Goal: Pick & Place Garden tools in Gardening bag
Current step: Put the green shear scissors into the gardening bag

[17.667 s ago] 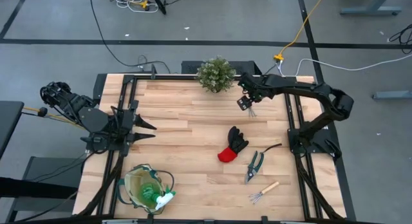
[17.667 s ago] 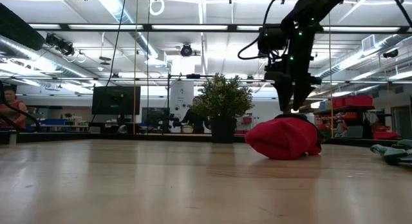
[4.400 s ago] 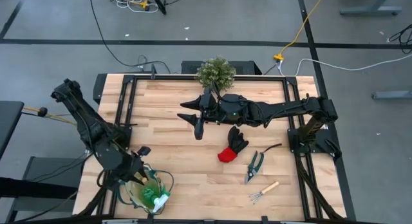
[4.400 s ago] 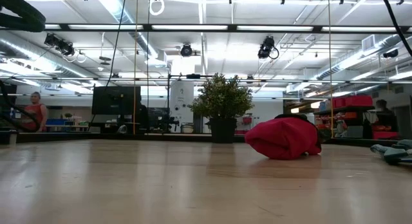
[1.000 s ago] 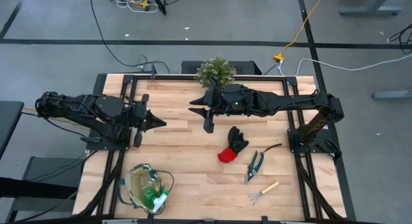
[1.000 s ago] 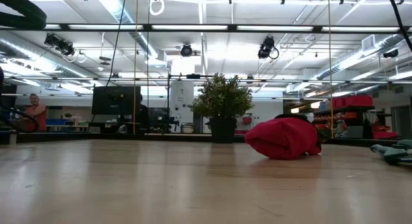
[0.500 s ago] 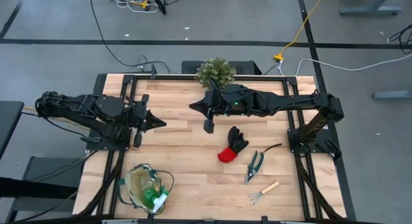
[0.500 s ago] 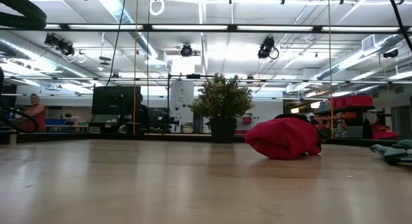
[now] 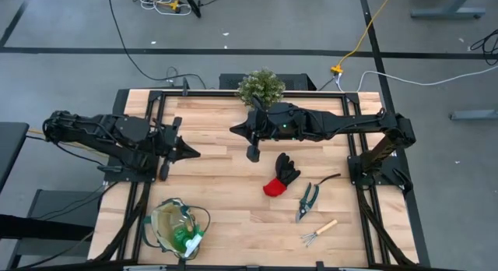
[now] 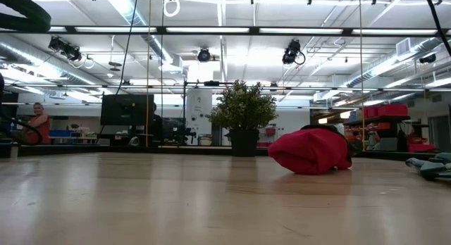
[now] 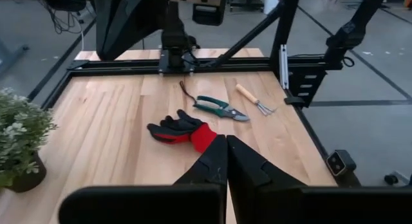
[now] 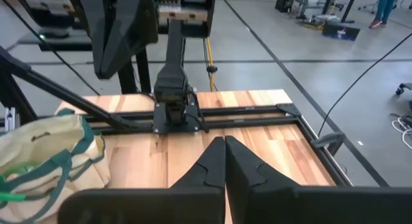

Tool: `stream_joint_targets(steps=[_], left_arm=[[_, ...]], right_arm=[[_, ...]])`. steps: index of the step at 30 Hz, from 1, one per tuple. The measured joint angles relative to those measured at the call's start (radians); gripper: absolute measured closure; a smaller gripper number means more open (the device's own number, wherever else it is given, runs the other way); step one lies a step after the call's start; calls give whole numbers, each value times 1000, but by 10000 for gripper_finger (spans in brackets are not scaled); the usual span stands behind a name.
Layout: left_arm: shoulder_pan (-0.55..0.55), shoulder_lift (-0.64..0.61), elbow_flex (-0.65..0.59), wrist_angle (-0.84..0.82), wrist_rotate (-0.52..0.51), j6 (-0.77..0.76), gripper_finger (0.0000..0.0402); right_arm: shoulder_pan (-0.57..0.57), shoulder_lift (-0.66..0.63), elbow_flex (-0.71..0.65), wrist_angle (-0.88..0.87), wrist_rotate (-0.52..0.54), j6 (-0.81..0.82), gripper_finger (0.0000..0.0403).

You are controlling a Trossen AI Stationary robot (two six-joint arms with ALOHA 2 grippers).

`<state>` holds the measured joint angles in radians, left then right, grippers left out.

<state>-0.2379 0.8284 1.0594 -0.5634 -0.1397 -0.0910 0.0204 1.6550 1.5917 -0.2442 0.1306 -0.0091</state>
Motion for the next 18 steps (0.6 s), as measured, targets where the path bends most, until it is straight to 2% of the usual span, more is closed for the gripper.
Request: stream_joint_targets(steps=[6,18], left_arm=[[0,2,-4,-1,3,2,386],[0,3,-4,62,13,36,392]], right_arm=[[0,0,0,-21,0,0,401],[0,0,0,-22,0,0,399]])
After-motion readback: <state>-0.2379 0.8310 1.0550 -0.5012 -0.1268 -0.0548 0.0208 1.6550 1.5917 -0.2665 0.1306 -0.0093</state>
